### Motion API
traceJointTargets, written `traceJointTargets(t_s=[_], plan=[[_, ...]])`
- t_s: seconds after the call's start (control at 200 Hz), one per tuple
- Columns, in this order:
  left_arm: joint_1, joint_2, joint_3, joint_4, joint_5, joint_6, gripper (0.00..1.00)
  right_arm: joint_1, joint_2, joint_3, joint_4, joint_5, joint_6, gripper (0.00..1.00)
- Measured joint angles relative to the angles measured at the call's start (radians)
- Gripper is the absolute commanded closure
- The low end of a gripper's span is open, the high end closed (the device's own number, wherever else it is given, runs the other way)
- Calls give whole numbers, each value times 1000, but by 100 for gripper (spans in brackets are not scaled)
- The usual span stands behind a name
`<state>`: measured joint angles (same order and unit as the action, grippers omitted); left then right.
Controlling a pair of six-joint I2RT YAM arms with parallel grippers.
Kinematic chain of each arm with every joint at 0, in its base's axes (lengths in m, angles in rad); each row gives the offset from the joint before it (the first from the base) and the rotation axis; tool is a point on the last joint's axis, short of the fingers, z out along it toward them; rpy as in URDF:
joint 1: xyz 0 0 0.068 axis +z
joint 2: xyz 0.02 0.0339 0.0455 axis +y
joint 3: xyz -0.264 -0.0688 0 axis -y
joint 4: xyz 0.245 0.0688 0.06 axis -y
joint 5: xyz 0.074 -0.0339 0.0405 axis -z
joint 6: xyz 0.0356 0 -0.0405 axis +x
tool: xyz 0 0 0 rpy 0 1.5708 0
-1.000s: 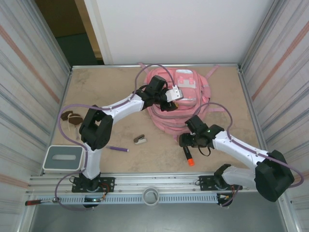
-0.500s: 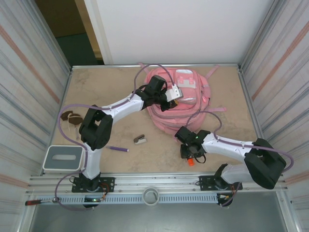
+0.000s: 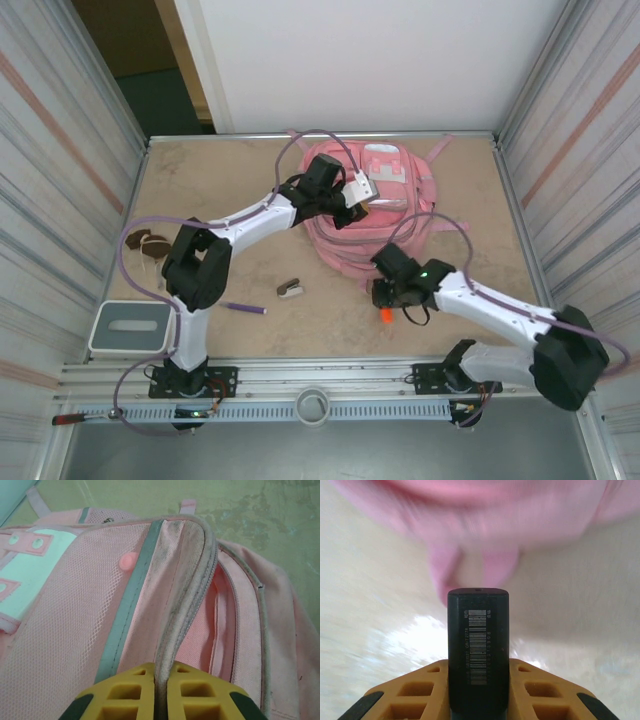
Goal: Pack books, pencil case, and school supplies into a backpack
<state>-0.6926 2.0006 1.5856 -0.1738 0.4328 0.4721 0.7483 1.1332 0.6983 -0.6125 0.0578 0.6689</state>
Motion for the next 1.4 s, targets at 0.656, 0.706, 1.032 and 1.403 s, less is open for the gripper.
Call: traceJointTargets(t_s=[0.656, 0.706, 1.032, 1.403], plan=[[23, -5, 178, -79, 17, -198, 100, -356, 190, 127, 630, -275, 378, 84], [23, -5, 184, -85, 17, -203, 100, -356, 218, 127, 676, -250, 429, 83], [23, -5, 191, -85, 17, -216, 100, -367, 352, 137, 856, -129, 611, 51], [26, -5, 191, -61, 29, -247, 100, -348, 208, 123, 733, -98, 412, 47]])
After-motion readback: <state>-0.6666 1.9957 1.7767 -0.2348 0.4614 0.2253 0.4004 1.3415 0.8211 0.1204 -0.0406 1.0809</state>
